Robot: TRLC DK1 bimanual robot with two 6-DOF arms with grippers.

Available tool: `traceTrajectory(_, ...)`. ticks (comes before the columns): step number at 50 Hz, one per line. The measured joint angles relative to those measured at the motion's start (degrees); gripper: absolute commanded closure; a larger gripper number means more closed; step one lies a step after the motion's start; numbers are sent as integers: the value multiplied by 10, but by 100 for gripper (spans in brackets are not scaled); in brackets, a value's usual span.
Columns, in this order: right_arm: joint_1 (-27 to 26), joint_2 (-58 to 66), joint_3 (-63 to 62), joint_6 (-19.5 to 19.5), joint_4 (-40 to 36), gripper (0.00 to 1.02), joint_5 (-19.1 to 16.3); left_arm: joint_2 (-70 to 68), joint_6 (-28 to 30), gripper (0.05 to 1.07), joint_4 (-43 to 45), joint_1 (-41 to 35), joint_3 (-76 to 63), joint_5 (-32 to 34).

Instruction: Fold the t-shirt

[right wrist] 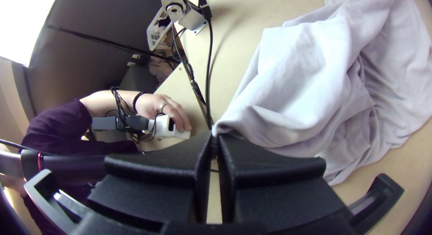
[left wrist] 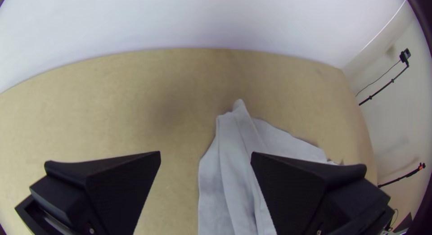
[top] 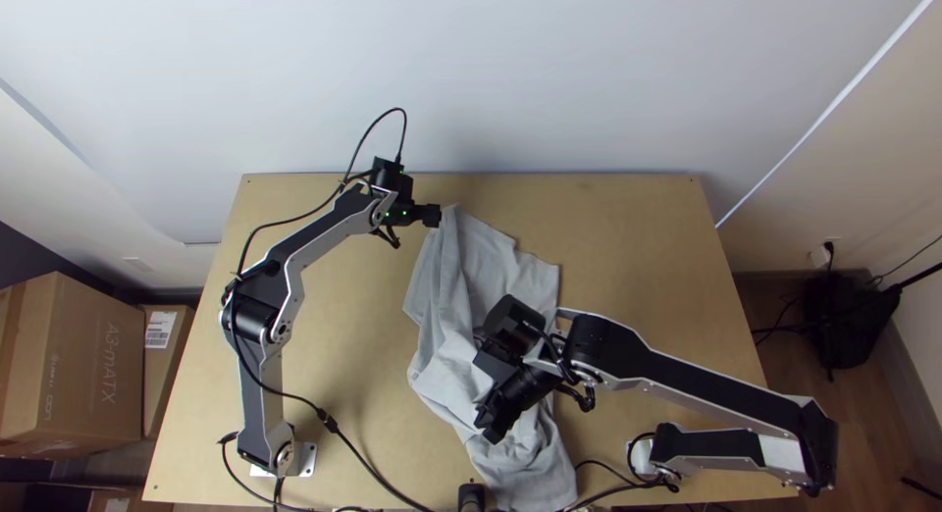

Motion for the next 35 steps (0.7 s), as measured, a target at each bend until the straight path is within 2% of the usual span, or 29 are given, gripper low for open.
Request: traceTrajectory(35, 8, 50, 0, -23, 1, 100, -9, 78, -22, 11, 0, -15, 97, 15)
